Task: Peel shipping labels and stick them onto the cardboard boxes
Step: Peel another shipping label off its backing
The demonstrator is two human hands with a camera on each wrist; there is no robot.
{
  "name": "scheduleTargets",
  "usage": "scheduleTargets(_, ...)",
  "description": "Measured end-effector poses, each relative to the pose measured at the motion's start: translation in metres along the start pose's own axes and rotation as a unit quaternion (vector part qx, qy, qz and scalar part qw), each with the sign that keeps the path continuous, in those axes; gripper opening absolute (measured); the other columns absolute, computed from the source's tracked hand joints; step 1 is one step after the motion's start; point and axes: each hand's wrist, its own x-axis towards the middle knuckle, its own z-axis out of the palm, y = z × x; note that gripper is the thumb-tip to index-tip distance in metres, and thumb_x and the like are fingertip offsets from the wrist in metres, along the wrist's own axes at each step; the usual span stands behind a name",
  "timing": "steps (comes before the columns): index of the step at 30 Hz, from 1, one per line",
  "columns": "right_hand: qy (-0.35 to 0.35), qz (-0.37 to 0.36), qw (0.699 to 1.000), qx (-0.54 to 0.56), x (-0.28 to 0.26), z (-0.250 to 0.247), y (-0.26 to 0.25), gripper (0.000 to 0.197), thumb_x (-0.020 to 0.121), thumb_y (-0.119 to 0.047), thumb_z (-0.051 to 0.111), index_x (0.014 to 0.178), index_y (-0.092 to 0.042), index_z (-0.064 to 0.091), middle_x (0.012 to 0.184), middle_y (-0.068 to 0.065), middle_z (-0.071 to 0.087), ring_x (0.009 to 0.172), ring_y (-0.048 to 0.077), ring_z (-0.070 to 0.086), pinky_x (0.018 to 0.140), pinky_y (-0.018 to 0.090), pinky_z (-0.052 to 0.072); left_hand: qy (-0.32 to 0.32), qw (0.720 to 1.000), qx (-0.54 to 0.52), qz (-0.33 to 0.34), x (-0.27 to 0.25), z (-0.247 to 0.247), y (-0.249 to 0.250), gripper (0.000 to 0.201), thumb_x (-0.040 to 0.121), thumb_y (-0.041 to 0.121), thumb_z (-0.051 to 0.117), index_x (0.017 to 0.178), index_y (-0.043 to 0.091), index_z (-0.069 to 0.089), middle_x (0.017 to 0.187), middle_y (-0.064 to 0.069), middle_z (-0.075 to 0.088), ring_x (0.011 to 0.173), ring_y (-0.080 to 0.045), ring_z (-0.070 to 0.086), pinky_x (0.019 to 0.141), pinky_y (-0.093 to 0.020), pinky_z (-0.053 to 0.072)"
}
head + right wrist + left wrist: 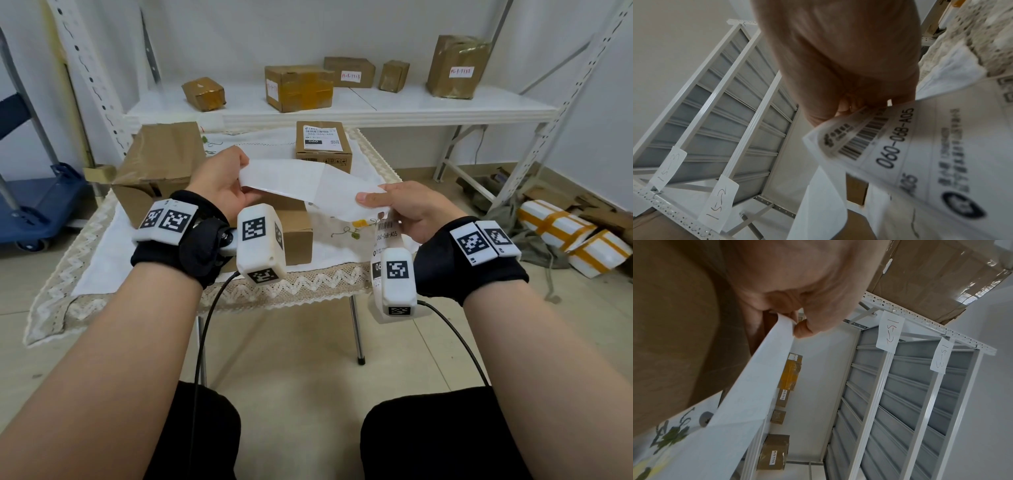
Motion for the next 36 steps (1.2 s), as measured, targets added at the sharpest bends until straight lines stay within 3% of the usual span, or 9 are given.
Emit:
scheduleTargets(3, 0.004, 0.002, 1.0, 0.015, 0.0, 0.002, -0.002, 0.08, 0.079, -0.015, 0.086, 0.148, -0.007, 0.047, 0.139, 0.014, 0.062, 0.122, 0.03, 0.063, 0.096, 0.046, 0.057, 0.003, 1.0, 0.006, 0.003, -0.001, -0.002, 0.003, 0.021, 0.102, 0.003, 0.039, 0.122, 0.008, 0.044, 0.131, -0.016, 0.062, 0.093, -0.027, 0.068, 0.046, -0.033, 0.058)
scheduleTargets(10, 0.02, 0.01, 0.999, 0.032, 0.001, 0.004, -0.005, 0.067, 0.09, -0.015, 0.077, 0.149, -0.01, 0.045, 0.117, 0.006, 0.062, 0.08, 0.017, 0.058, 0.076, 0.037, 0.055, 0.012, 1.0, -0.011, 0.004, 0.001, -0.009, 0.007, 0.032, 0.104, 0.005, 0.038, 0.136, 0.007, 0.043, 0.131, -0.016, 0.061, 0.092, -0.027, 0.067, 0.05, -0.038, 0.061)
scheduleTargets(15, 0.042, 0.027, 0.998, 0.048, 0.0, 0.003, -0.006, 0.05, 0.088, -0.015, 0.08, 0.134, -0.009, 0.06, 0.125, 0.012, 0.068, 0.096, 0.027, 0.063, 0.101, 0.054, 0.054, 0.023, 0.999, -0.043, 0.011, 0.002, -0.011, 0.011, 0.021, 0.106, 0.007, 0.038, 0.126, 0.006, 0.042, 0.132, -0.017, 0.06, 0.088, -0.027, 0.066, 0.049, -0.038, 0.06)
scheduleTargets(20, 0.108, 0.036, 0.986, 0.119, 0.004, -0.005, -0.007, 0.029, 0.09, -0.017, 0.07, 0.117, -0.009, 0.062, 0.11, 0.014, 0.071, 0.095, 0.027, 0.07, 0.098, 0.056, 0.055, 0.021, 0.997, -0.07, 0.015, 0.0, -0.011, 0.013, 0.019, 0.106, 0.008, 0.039, 0.125, 0.006, 0.041, 0.131, -0.018, 0.059, 0.093, -0.028, 0.066, 0.054, -0.042, 0.06)
scheduleTargets(23, 0.131, 0.036, 0.977, 0.162, 0.008, -0.01, -0.01, 0.015, 0.09, -0.017, 0.064, 0.103, -0.011, 0.058, 0.121, 0.016, 0.067, 0.107, 0.03, 0.069, 0.095, 0.053, 0.056, 0.013, 0.997, -0.071, 0.019, -0.002, -0.008, 0.012, 0.018, 0.106, 0.008, 0.039, 0.124, 0.007, 0.042, 0.131, -0.017, 0.059, 0.103, -0.028, 0.067, 0.053, -0.04, 0.061)
scheduleTargets(27, 0.155, 0.039, 0.964, 0.214, 0.016, -0.017, -0.008, 0.017, 0.093, -0.015, 0.058, 0.107, -0.005, 0.061, 0.115, 0.015, 0.07, 0.096, 0.026, 0.072, 0.079, 0.044, 0.062, 0.004, 0.997, -0.07, 0.022, -0.005, -0.005, 0.013, 0.016, 0.107, 0.01, 0.04, 0.122, 0.009, 0.042, 0.132, -0.017, 0.06, 0.112, -0.028, 0.066, 0.054, -0.04, 0.061)
scheduleTargets(30, 0.161, 0.022, 0.959, 0.232, 0.013, -0.015, -0.009, 0.021, 0.105, -0.012, 0.045, 0.087, -0.003, 0.051, 0.087, 0.01, 0.058, 0.058, 0.013, 0.07, 0.048, 0.022, 0.056, -0.006, 0.997, -0.072, 0.032, -0.004, -0.005, 0.013, 0.019, 0.106, 0.01, 0.04, 0.124, 0.009, 0.044, 0.131, -0.016, 0.061, 0.109, -0.027, 0.066, 0.057, -0.041, 0.062)
scheduleTargets(34, 0.178, 0.011, 0.951, 0.253, 0.019, -0.018, -0.007, 0.007, 0.102, -0.005, 0.051, 0.096, -0.004, 0.053, 0.087, 0.01, 0.065, 0.085, 0.022, 0.068, 0.082, 0.043, 0.06, -0.01, 0.997, -0.071, 0.039, -0.002, -0.007, 0.013, 0.027, 0.105, 0.011, 0.04, 0.132, 0.009, 0.043, 0.133, -0.015, 0.06, 0.111, -0.027, 0.066, 0.062, -0.04, 0.062)
scheduleTargets(36, 0.183, 0.004, 0.947, 0.264, 0.018, -0.016, -0.008, 0.008, 0.104, -0.007, 0.05, 0.107, -0.001, 0.054, 0.091, 0.012, 0.067, 0.08, 0.024, 0.067, 0.07, 0.045, 0.062, -0.011, 0.997, -0.067, 0.041, -0.002, -0.007, 0.014, 0.031, 0.106, 0.011, 0.04, 0.137, 0.009, 0.042, 0.134, -0.015, 0.06, 0.112, -0.027, 0.066, 0.066, -0.04, 0.062)
